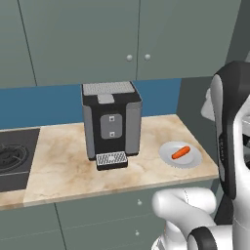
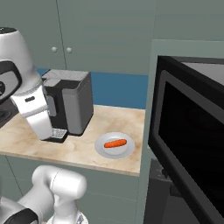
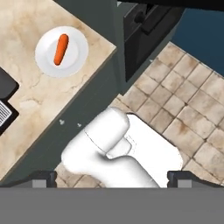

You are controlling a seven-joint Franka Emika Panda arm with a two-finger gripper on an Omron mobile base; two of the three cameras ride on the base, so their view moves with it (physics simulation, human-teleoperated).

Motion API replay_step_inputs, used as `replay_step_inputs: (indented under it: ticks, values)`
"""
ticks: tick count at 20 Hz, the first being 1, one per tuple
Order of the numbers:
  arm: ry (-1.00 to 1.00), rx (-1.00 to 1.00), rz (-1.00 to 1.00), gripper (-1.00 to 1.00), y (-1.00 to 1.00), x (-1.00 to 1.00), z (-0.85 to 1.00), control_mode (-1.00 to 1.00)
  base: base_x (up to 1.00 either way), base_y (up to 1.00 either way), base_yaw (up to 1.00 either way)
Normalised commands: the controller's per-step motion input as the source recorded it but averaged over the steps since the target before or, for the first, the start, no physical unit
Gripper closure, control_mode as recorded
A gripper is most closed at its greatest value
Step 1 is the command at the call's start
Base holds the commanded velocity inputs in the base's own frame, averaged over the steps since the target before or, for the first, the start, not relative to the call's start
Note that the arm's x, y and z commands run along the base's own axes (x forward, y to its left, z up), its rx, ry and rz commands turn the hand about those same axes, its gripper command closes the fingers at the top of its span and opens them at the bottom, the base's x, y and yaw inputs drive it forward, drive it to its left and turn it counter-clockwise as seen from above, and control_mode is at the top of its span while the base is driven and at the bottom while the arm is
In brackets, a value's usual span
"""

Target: Pick the carrot from the counter and place it in the microwave. Then turn on the microwave.

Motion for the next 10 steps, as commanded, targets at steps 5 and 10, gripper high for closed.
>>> replay_step_inputs:
  ticks: [5, 10]
  values:
    - [0.0, 0.06, -0.11, -1.0, -0.13, 0.52, -0.28, -1.0, 0.0, 0.0, 0.0]
    - [0.02, 0.0, -0.08, -1.0, -0.13, 0.43, -0.29, -1.0, 0.0, 0.0, 0.0]
